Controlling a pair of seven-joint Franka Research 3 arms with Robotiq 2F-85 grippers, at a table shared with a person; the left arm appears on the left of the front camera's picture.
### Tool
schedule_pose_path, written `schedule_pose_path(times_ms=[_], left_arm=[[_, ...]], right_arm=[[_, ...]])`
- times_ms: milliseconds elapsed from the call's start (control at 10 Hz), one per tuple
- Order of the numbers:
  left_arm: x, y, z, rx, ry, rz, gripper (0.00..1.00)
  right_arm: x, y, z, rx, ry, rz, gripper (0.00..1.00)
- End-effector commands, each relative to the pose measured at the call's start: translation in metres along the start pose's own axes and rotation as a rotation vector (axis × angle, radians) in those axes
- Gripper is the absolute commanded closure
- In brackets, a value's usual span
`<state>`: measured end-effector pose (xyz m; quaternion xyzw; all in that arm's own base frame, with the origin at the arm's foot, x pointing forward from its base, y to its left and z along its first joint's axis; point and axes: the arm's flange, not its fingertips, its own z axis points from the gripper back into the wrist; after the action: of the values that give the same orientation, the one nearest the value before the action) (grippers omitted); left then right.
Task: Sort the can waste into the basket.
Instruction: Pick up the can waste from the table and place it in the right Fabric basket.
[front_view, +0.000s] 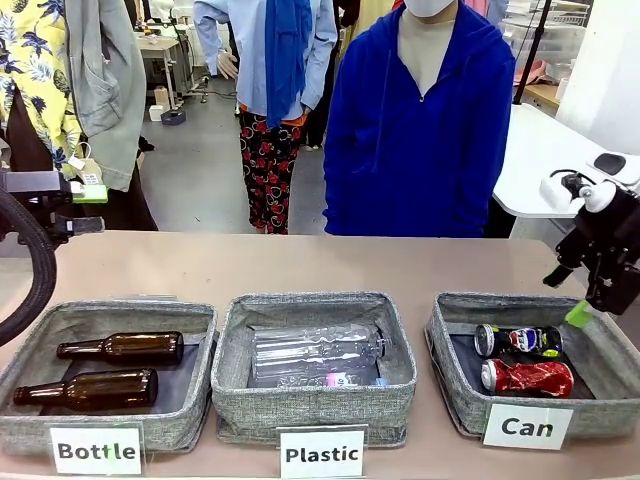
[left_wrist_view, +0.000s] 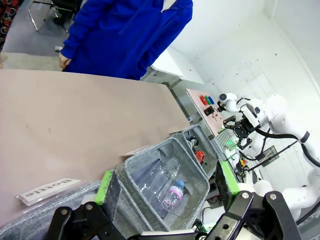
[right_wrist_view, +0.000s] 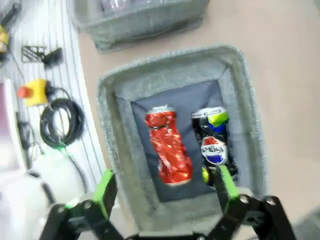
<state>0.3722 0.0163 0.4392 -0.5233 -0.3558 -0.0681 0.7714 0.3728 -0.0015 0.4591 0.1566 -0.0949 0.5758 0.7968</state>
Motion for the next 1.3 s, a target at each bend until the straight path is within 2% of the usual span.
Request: schedule_pose_path(times_ms=[0, 100, 200, 300, 400, 500, 600, 700, 800, 900, 1200], left_arm=[[0.0, -0.001, -0.001, -0.01, -0.009, 0.006, 0.0], [0.0, -0.001, -0.001, -0.01, -0.009, 0.006, 0.0], [0.0, -0.001, -0.001, -0.01, -0.009, 0.006, 0.0], [0.0, -0.001, -0.001, -0.01, -0.009, 0.006, 0.0], [0.0, -0.001, -0.001, -0.01, -0.009, 0.006, 0.0], [0.0, -0.001, -0.001, -0.01, -0.009, 0.006, 0.0], [0.0, -0.001, -0.001, -0.01, -0.009, 0.006, 0.0], [0.0, -0.001, -0.001, -0.01, -0.009, 0.006, 0.0], [0.0, -0.001, -0.001, -0.01, -0.009, 0.006, 0.0], [0.0, -0.001, -0.001, -0.01, -0.009, 0.006, 0.0], [0.0, -0.001, -0.001, -0.01, -0.009, 0.006, 0.0]], right_arm=[[0.015, -0.004, 0.015, 0.088, -0.241, -0.361, 0.0], [0.02, -0.008, 0.018, 0.178, -0.406, -0.467, 0.0], [0.028, -0.017, 0.021, 0.309, -0.569, -0.705, 0.0], [0.037, -0.028, 0.021, 0.441, -0.67, -0.889, 0.0], [0.043, -0.041, 0.019, 0.599, -0.711, -1.052, 0.0], [0.047, -0.053, 0.015, 0.711, -0.682, -1.129, 0.0], [0.048, -0.061, 0.012, 0.826, -0.642, -1.135, 0.0], [0.049, -0.068, 0.009, 0.873, -0.618, -1.122, 0.0], [0.052, -0.072, 0.003, 0.803, -0.613, -1.146, 0.0], [0.042, -0.06, -0.001, 0.725, -0.491, -0.956, 0.0], [0.042, -0.06, -0.001, 0.725, -0.491, -0.956, 0.0]])
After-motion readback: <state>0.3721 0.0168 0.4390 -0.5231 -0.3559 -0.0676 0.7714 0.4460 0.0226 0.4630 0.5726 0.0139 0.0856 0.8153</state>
